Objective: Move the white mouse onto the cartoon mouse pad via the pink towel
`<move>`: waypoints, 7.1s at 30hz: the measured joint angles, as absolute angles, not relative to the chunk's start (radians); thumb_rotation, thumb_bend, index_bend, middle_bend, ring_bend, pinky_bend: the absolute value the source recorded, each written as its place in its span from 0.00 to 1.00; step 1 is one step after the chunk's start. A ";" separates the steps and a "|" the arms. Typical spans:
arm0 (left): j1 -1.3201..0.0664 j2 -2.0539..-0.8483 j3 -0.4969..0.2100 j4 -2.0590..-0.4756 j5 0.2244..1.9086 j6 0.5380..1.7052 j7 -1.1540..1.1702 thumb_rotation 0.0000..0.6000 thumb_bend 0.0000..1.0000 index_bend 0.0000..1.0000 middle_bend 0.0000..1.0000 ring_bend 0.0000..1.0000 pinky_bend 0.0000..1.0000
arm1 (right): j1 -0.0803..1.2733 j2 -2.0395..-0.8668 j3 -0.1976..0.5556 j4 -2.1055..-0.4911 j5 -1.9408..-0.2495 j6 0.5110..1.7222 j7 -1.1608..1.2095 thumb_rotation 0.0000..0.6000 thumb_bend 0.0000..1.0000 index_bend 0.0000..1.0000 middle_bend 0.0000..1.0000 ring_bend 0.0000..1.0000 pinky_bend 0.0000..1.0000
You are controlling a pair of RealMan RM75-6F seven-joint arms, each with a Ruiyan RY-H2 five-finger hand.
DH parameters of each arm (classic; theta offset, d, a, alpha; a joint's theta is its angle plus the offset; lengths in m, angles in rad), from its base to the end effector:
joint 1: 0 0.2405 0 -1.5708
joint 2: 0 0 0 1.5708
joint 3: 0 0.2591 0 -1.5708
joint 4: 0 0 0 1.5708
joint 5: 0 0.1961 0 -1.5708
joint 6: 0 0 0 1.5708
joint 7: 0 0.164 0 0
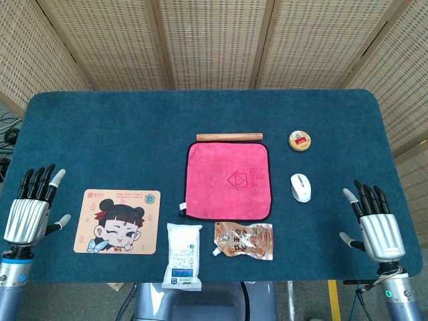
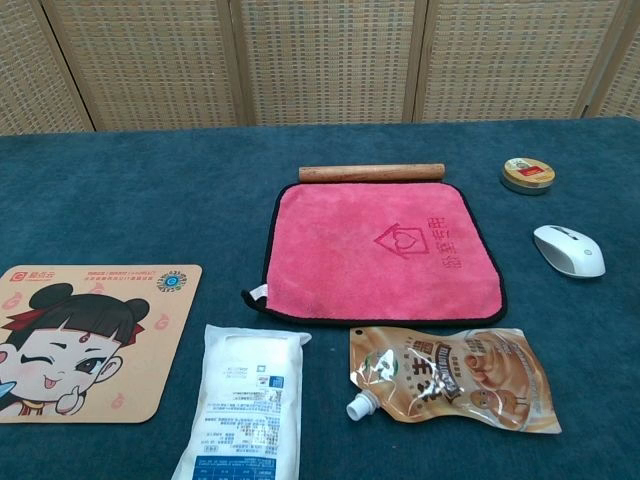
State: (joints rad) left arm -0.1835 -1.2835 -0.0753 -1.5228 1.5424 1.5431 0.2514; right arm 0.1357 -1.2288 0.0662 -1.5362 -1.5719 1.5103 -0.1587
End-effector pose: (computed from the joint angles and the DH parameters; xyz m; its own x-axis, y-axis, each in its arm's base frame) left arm -0.2774 0.2330 0.1383 0.5364 -0.1383 0.8326 0.8271 -0.1100 -0.5512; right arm -0.2891 -0.2181 0.1464 0.5047 0.0744 0.8601 -0.8525 -0.1143 0.5101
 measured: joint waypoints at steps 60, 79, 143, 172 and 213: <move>-0.200 -1.284 -0.092 -1.491 1.504 1.487 0.199 1.00 0.02 0.00 0.00 0.00 0.00 | 0.401 -1.536 0.256 -1.410 -1.256 1.222 -0.352 1.00 0.00 0.12 0.00 0.00 0.00; -0.207 -1.302 -0.094 -1.475 1.493 1.478 0.232 1.00 0.02 0.00 0.00 0.00 0.00 | 0.469 -1.655 0.267 -1.128 -1.217 1.158 -0.206 1.00 0.00 0.08 0.00 0.00 0.00; -0.232 -1.348 -0.079 -1.431 1.496 1.450 0.272 1.00 0.03 0.00 0.00 0.00 0.00 | 0.562 -1.788 0.280 -0.729 -1.186 0.990 0.008 1.00 0.00 0.08 0.00 0.00 0.00; -0.235 -1.351 -0.076 -1.422 1.509 1.456 0.261 1.00 0.03 0.00 0.00 0.00 0.00 | 0.602 -1.783 0.306 -0.595 -1.142 0.885 0.000 1.00 0.00 0.08 0.00 0.00 0.00; -0.240 -1.350 -0.069 -1.418 1.514 1.444 0.263 1.00 0.03 0.00 0.00 0.00 0.00 | 0.698 -1.587 0.323 -0.868 -0.699 0.673 -0.579 1.00 0.03 0.21 0.00 0.00 0.00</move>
